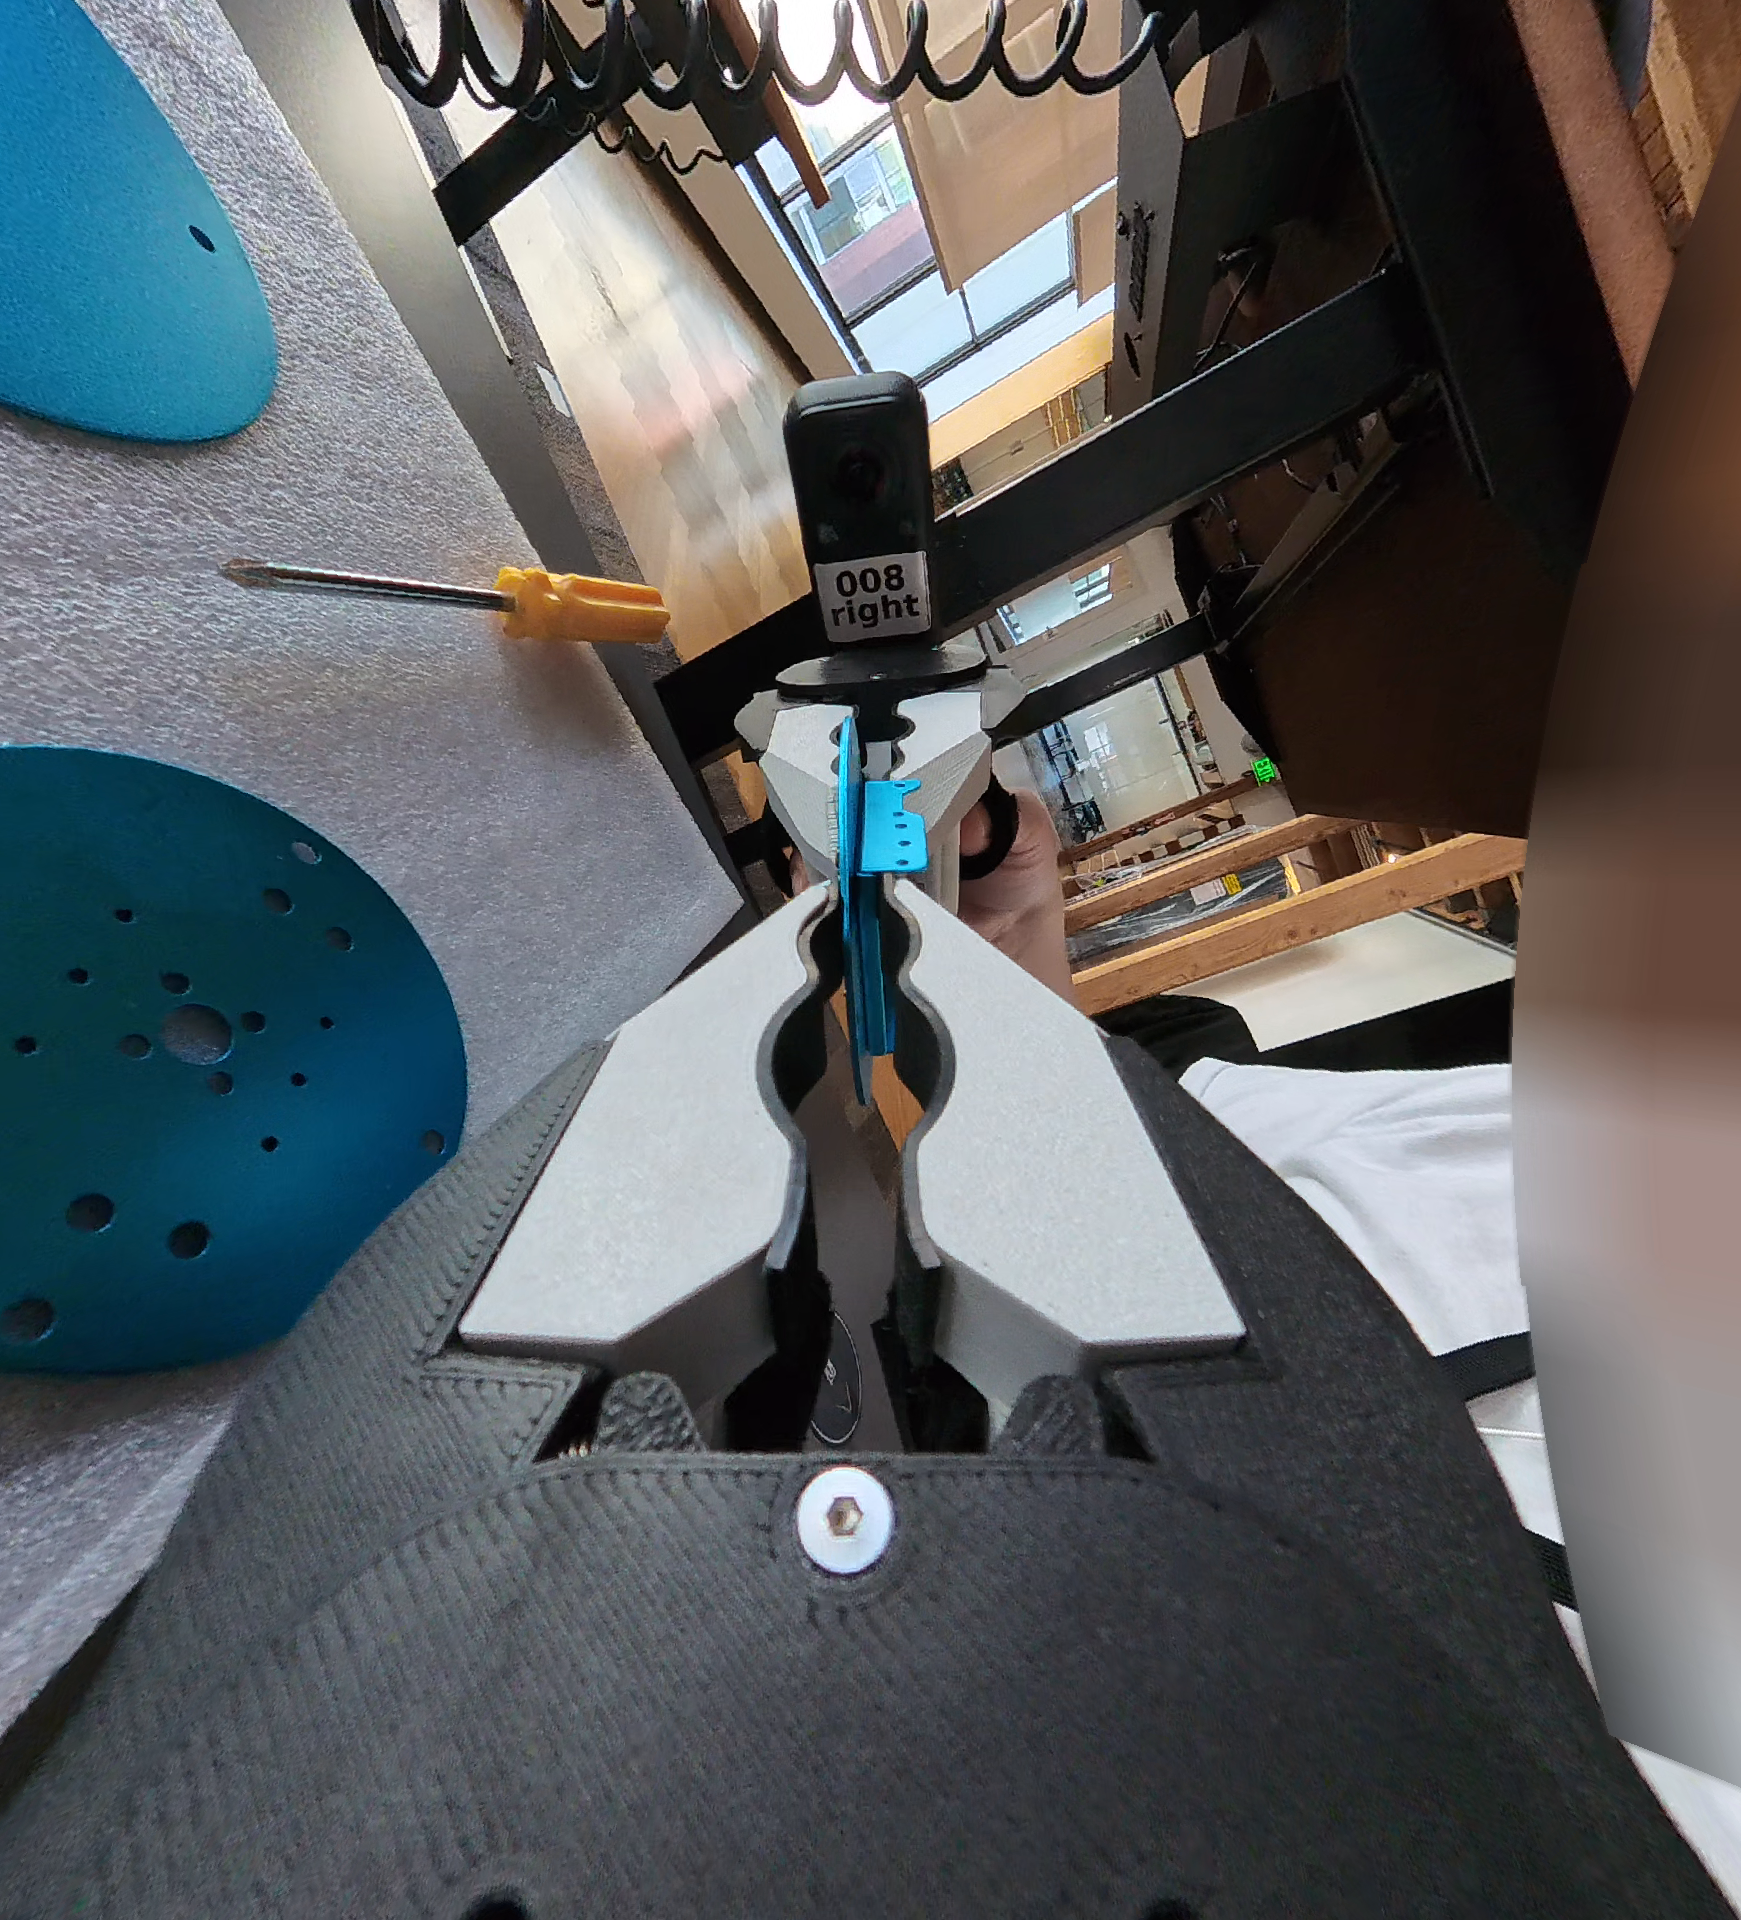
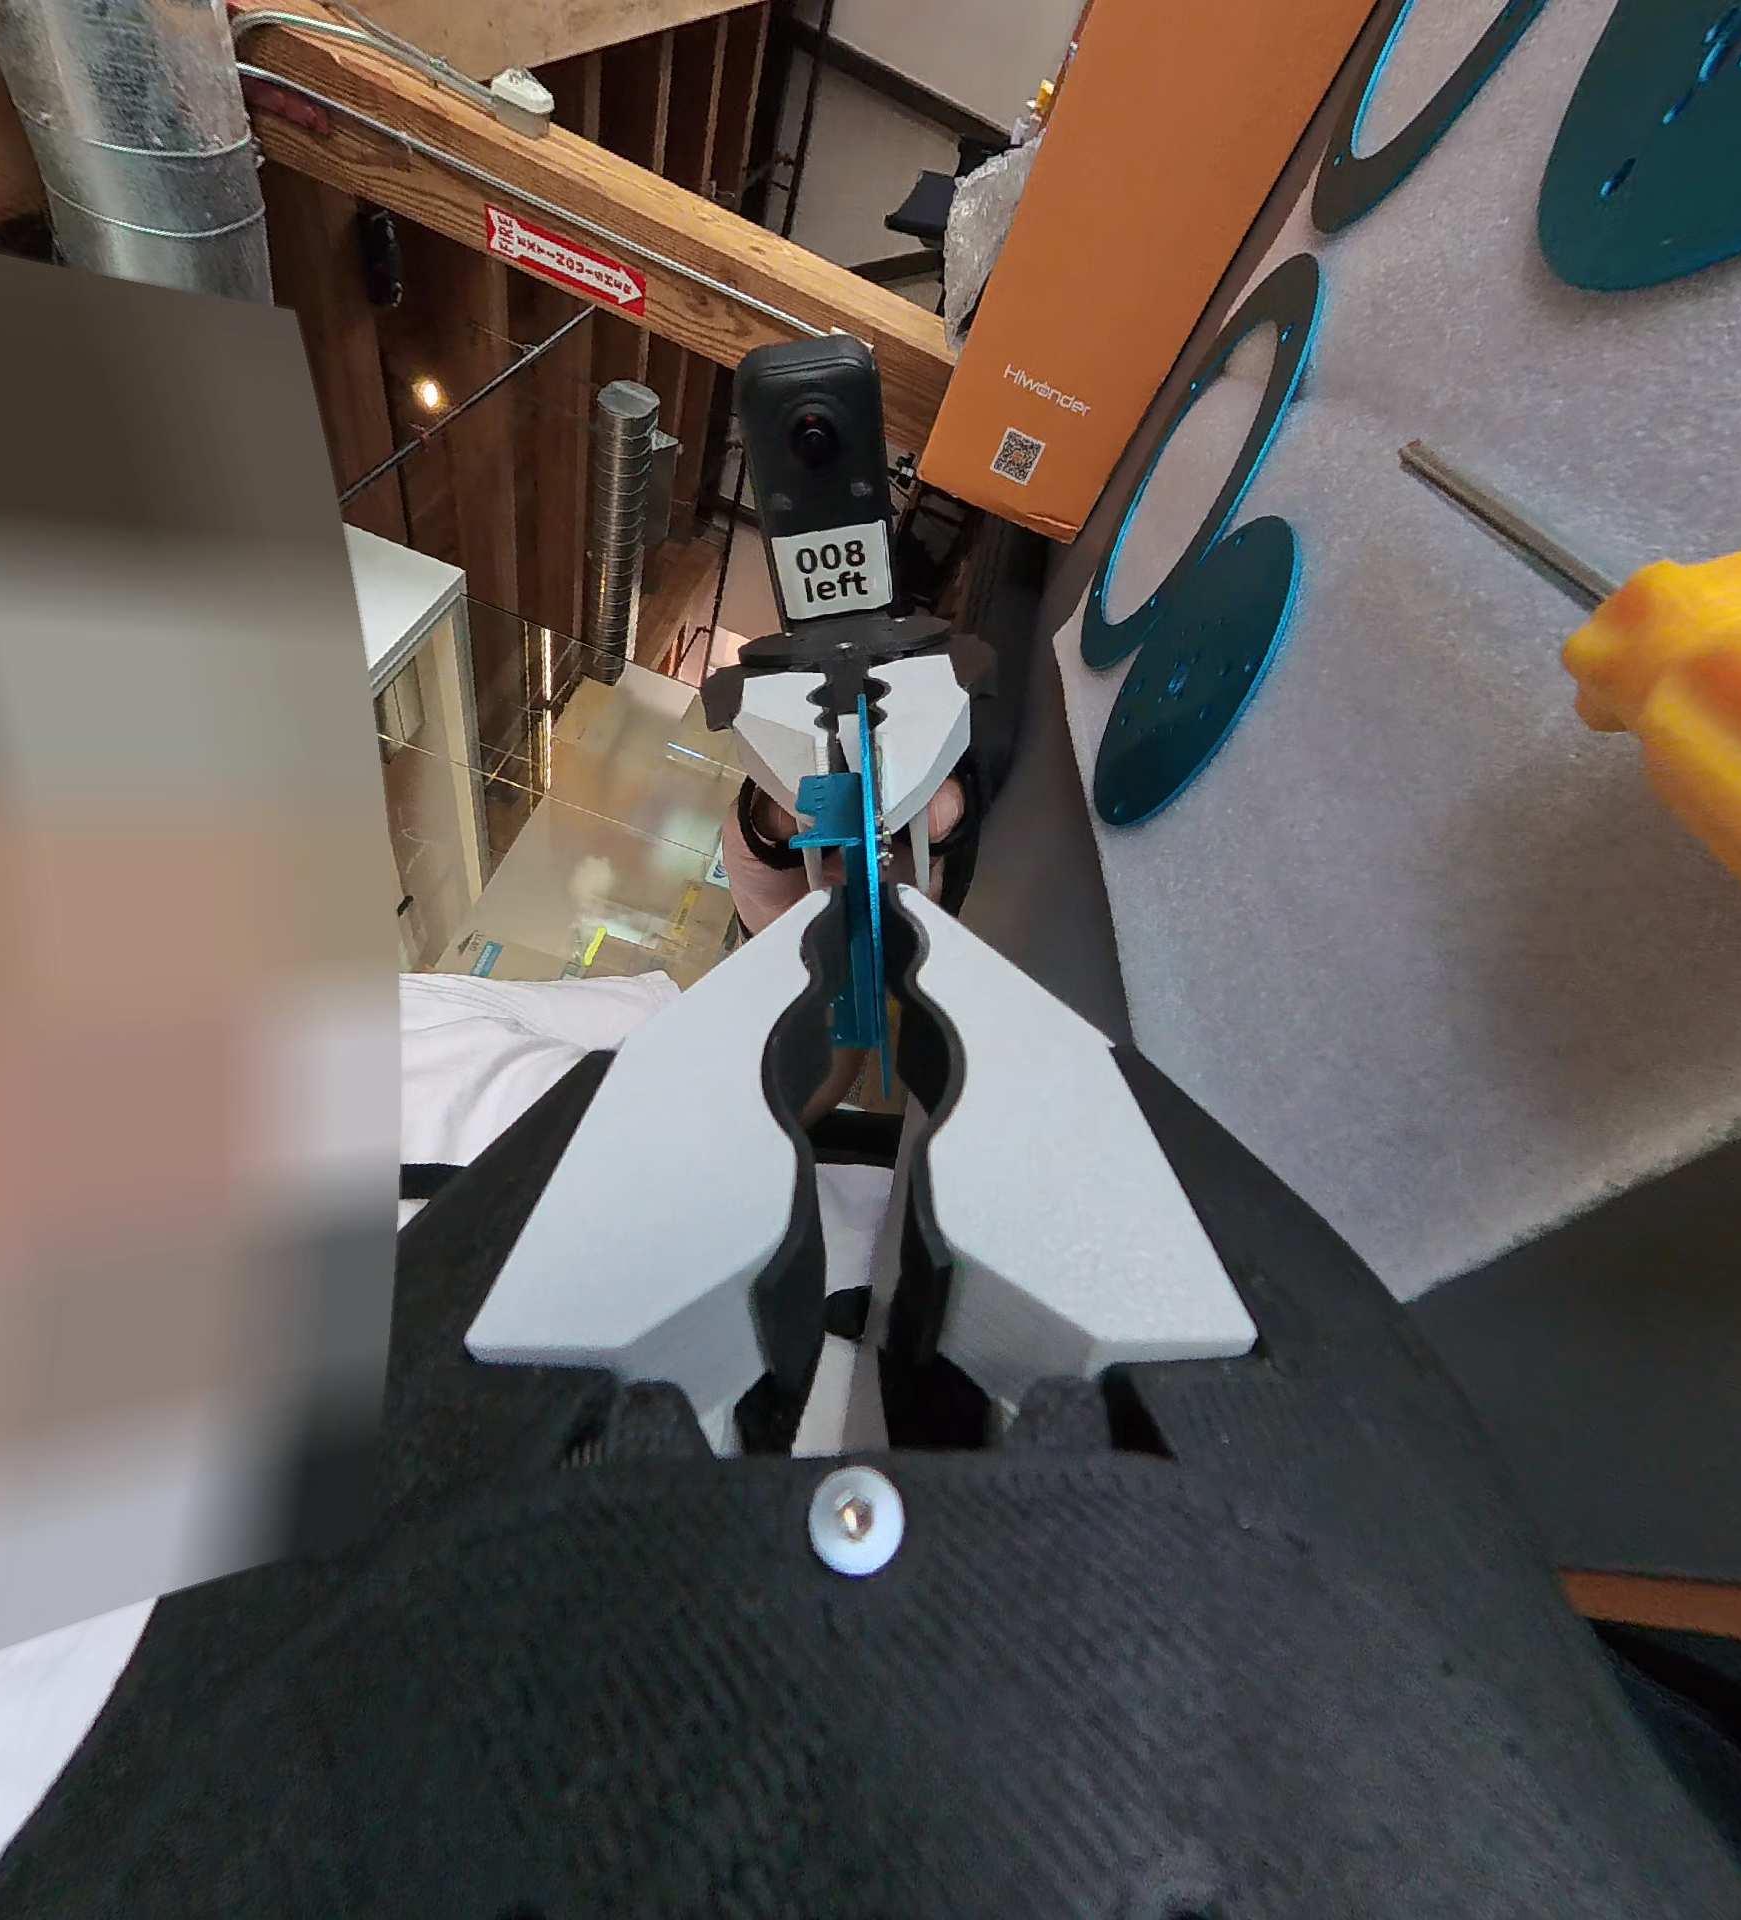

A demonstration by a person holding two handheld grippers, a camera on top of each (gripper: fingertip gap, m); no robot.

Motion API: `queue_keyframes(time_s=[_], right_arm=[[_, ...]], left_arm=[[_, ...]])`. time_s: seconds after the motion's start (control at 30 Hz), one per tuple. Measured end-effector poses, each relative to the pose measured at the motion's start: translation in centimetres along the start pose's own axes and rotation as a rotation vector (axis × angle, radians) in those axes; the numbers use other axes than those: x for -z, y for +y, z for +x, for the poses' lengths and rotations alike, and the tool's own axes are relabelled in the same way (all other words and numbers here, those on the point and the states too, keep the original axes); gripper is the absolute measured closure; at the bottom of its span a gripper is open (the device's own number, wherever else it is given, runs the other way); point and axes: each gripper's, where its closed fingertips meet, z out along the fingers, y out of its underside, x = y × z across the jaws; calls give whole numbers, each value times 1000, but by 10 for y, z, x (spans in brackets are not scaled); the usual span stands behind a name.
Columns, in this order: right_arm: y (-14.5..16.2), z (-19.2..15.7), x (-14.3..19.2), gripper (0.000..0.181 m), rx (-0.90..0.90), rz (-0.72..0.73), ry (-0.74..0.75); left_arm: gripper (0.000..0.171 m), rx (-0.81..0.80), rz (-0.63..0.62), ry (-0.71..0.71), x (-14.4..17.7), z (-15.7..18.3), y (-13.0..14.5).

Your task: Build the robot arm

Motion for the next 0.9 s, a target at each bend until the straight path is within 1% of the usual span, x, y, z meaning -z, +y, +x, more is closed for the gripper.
queue_keyframes(time_s=[0.27,0.5,0.63,0.77,0.9], right_arm=[[3,-1,1,178,1,-33,-6],[2,1,1,178,30,-29,12],[3,-1,0,178,81,-42,12],[6,-3,0,178,120,-55,14],[9,-9,0,178,179,-71,6]], left_arm=[[168,-16,-60,-2,0,1,6],[168,-37,-64,-3,0,1,6],[168,-49,-69,8,0,2,7],[168,-87,-67,3,0,4,8],[168,-170,-75,-10,-1,11,10]])
